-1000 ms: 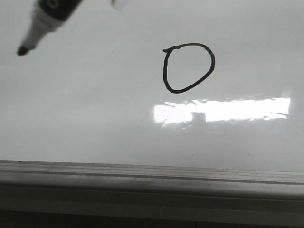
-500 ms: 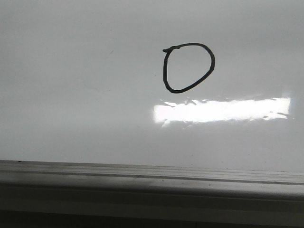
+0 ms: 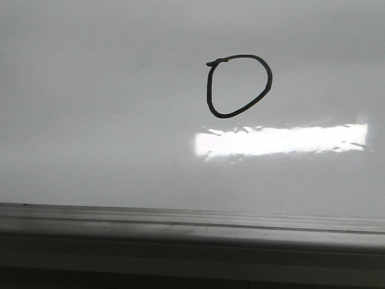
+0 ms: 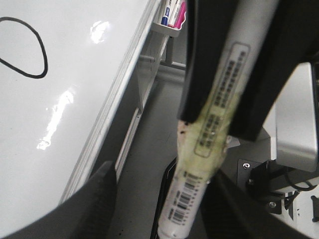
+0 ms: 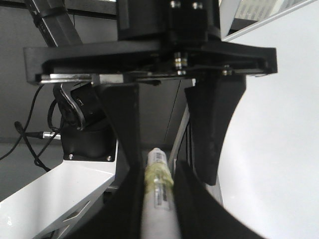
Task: Write number 0 on whiteboard
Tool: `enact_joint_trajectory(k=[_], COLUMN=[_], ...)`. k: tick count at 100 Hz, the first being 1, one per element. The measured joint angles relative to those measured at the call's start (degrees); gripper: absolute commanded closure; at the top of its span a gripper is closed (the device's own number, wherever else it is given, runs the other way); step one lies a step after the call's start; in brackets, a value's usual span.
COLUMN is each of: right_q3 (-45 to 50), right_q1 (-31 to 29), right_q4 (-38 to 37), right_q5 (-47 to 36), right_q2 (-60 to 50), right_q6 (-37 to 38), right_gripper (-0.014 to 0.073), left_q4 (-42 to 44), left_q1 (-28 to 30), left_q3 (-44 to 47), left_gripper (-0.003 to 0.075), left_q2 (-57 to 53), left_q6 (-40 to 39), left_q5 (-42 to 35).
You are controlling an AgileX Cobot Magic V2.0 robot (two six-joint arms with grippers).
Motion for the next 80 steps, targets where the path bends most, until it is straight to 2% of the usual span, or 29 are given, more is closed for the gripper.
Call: enact_joint_trajectory(k=[21, 30, 49, 67, 74, 80], right_q3=[0.0, 0.0, 0.0, 0.0, 0.0, 0.0], right_q1=[0.0, 0.0, -0.1, -0.1, -0.1, -0.2], right_q4=[0.0, 0.0, -0.4, -0.2, -0.2, -0.2], right_q5=[-0.4, -0.4, -0.6, -0.6, -0.6, -0.7], right_q2=[0.0, 0.0, 0.2, 0.2, 0.2, 0.2], right_q6=[0.0, 0.0, 0.0, 0.0, 0.0, 0.0], right_gripper=[0.0643, 0.0643, 0.0642, 0.0638, 0.0593, 0.0478], left_q4=[0.9, 0.9, 0.6, 0.6, 0.6, 0.6], left_q1=[0.0, 0.0, 0.0, 0.0, 0.0, -0.1], left_q3=[0.0, 0.0, 0.0, -0.1, -0.1, -0.1], left_gripper=[0.0465, 0.0535, 0.0742, 0.074, 0.074, 0.074], left_q2=[0.1, 0.3, 0.5, 0.5, 0.5, 0.5], left_q6=[0.0, 0.0, 0.8, 2.5, 2.6, 2.6], left_q5=[0.6, 1.0, 1.7, 1.8, 1.6, 1.4])
